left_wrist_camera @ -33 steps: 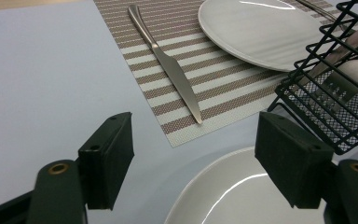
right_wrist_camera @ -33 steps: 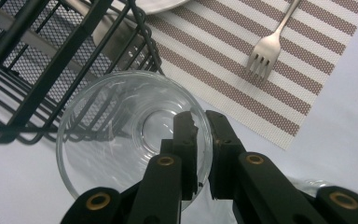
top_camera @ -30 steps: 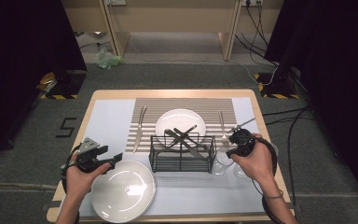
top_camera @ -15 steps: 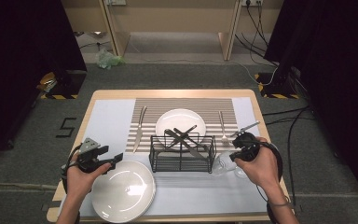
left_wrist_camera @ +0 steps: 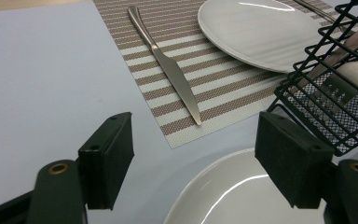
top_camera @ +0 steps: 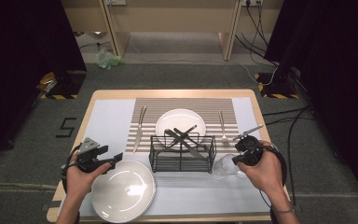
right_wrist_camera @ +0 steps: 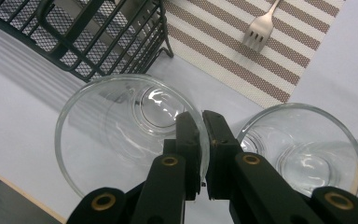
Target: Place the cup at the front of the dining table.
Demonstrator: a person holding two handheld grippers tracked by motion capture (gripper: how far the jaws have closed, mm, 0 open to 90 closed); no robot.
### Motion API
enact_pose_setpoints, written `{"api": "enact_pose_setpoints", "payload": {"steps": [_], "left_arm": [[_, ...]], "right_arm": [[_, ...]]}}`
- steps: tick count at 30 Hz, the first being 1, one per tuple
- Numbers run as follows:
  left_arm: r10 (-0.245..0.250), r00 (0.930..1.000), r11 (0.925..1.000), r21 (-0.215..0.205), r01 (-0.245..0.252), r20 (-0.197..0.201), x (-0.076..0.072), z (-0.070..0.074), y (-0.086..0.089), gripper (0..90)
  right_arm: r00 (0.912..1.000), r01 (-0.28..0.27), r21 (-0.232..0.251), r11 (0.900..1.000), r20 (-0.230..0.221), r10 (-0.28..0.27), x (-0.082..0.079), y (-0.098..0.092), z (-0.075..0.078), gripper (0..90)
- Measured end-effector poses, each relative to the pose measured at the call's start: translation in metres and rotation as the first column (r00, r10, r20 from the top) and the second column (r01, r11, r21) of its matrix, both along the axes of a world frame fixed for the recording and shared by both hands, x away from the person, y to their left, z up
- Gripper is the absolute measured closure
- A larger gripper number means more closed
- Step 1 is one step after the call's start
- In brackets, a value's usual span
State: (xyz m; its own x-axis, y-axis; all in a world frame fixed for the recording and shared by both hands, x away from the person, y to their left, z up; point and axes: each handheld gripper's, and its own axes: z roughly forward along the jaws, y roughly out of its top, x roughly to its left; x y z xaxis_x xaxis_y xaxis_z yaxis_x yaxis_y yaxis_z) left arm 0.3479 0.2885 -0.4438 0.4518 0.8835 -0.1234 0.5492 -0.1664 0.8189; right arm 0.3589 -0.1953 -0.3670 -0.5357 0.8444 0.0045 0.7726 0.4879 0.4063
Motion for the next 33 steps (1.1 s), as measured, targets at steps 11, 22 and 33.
{"api": "enact_pose_setpoints", "payload": {"steps": [11, 22, 33], "left_arm": [[0.001, 1.0000, 1.0000, -0.001, -0.001, 0.002, 0.000, 0.000, 0.000, 27.5], [0.002, 1.0000, 1.0000, -0.001, -0.002, 0.001, 0.000, 0.001, 0.000, 27.5], [0.003, 1.0000, 1.0000, 0.000, -0.003, 0.004, -0.001, 0.001, 0.000, 27.5]], "right_arm": [[0.9999, -0.011, -0.002, 1.000, -0.007, 0.011, -0.013, 0.000, -0.002, 86.0], [0.9995, -0.028, 0.001, 1.000, -0.013, 0.028, -0.021, 0.002, -0.005, 86.0], [0.9989, -0.041, -0.011, 0.999, -0.024, 0.041, -0.035, 0.000, -0.005, 86.1]]}}
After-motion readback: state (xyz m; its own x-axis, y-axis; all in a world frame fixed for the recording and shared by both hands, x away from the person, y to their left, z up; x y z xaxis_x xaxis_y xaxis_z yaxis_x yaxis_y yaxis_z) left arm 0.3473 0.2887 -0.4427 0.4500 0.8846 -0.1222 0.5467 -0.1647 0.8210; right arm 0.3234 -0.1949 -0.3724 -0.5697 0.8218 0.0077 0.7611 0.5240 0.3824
